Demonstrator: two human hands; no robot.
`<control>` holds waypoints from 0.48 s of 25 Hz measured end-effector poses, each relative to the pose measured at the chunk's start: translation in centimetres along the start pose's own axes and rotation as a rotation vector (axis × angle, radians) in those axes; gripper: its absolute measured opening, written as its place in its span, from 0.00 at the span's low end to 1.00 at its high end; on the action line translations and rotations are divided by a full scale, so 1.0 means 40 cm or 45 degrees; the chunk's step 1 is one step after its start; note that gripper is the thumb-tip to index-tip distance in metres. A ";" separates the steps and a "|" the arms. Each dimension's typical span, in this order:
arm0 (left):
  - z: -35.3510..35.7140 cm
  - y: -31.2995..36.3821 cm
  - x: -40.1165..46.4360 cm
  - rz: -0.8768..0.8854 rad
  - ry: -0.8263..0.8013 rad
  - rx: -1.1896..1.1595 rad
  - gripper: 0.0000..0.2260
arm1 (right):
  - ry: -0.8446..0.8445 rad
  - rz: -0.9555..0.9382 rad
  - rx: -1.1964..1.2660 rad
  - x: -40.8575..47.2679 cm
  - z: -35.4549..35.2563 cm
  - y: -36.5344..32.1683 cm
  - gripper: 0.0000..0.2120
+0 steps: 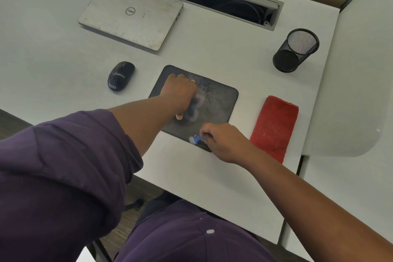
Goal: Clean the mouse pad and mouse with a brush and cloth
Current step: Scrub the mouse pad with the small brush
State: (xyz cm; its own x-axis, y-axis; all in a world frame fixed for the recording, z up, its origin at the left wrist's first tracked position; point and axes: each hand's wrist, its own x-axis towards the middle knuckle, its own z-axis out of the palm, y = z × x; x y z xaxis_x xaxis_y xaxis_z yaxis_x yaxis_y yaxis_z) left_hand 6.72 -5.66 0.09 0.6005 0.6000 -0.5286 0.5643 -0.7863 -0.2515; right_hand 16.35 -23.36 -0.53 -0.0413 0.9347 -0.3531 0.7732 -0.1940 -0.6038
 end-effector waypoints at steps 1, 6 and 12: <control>0.000 0.000 -0.001 0.000 -0.001 0.000 0.29 | 0.040 -0.011 -0.019 0.003 -0.004 -0.001 0.08; 0.003 0.003 0.001 -0.002 0.011 0.011 0.34 | -0.085 -0.090 -0.127 0.012 -0.008 -0.011 0.11; 0.009 0.003 0.006 -0.008 0.012 -0.002 0.35 | -0.062 -0.073 -0.163 0.029 -0.033 -0.025 0.12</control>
State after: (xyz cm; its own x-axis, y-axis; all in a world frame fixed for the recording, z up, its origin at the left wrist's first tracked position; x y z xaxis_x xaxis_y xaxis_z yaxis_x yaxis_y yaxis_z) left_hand 6.74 -5.66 -0.35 0.6020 0.6064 -0.5195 0.5691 -0.7822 -0.2535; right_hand 16.37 -21.71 0.60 -0.1159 0.9271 -0.3564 0.8428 -0.0981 -0.5292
